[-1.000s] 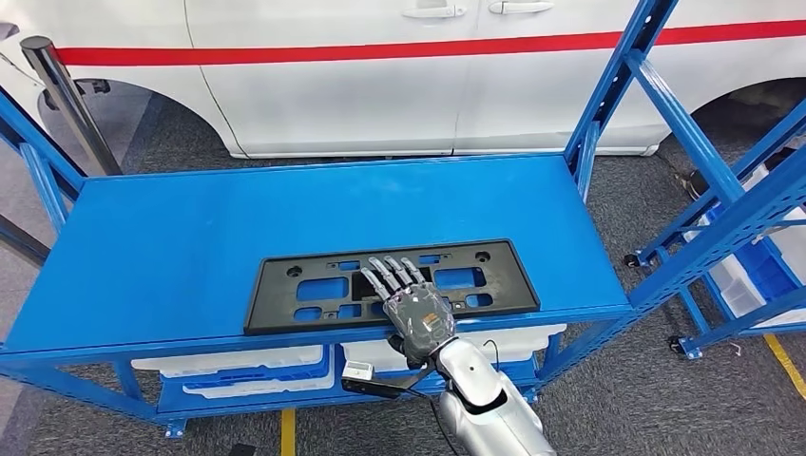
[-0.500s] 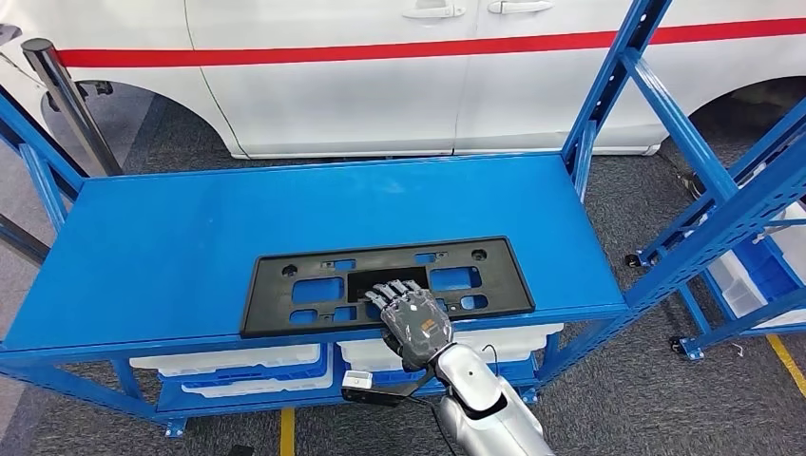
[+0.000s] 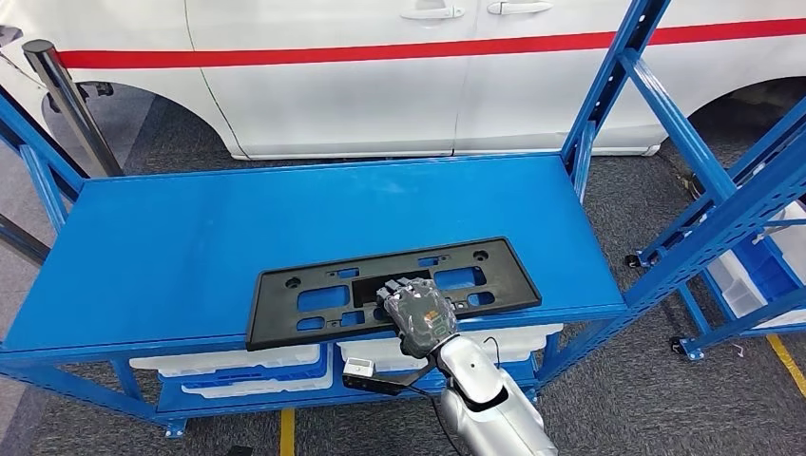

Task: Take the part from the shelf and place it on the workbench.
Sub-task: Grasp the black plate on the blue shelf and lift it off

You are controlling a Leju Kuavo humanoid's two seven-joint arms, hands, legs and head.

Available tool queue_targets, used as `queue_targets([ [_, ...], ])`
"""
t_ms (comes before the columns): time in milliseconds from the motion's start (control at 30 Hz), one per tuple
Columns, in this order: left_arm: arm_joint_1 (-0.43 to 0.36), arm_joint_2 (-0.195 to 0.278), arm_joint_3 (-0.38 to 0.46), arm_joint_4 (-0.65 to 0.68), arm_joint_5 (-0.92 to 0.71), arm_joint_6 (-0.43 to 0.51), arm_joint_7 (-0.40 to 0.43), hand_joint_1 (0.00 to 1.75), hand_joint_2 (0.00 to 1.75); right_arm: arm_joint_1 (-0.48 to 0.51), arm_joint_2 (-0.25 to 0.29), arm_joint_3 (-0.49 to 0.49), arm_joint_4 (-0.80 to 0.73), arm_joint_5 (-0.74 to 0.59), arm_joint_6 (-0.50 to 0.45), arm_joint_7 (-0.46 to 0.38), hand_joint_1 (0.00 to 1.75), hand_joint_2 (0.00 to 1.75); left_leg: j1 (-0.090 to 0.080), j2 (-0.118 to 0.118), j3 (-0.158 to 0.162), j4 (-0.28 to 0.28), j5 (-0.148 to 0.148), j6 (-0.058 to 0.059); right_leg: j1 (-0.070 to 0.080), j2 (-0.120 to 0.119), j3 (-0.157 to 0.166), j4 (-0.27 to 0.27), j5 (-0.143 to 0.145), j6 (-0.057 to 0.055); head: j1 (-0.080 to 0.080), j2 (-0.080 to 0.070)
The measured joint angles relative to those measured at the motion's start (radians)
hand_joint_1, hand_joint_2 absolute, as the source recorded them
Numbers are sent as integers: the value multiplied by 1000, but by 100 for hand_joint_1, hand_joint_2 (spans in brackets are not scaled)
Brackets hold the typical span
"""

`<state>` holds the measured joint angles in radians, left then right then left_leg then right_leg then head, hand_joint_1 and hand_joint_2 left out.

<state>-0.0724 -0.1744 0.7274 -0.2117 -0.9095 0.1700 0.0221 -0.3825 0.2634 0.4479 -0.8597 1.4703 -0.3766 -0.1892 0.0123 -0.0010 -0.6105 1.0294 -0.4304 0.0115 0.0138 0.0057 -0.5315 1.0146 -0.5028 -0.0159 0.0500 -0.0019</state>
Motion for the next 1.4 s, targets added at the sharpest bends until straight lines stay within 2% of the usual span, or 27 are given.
queue_targets([
  [267,0,0,11,0,-18,-1,-27,0,0,10,-10,0,-24,-2,7,4,166,175,0,0,0,0,0,0,0,0,0,0,0,0,0,0],
  [400,0,0,11,0,-37,6,-56,0,175,20,-18,0,-41,-1,7,12,168,175,0,0,0,0,0,0,0,0,0,0,0,0,0,0],
  [1100,0,0,33,-2,-99,41,-64,0,175,56,-31,0,-99,15,-3,20,166,175,0,0,-1,0,0,0,0,0,0,0,0,0,0,0],
  [1400,-1,-1,60,-4,-148,42,-60,0,175,85,-30,16,-212,37,-41,5,166,175,0,0,-1,0,0,0,0,0,0,0,0,0,0,0],
])
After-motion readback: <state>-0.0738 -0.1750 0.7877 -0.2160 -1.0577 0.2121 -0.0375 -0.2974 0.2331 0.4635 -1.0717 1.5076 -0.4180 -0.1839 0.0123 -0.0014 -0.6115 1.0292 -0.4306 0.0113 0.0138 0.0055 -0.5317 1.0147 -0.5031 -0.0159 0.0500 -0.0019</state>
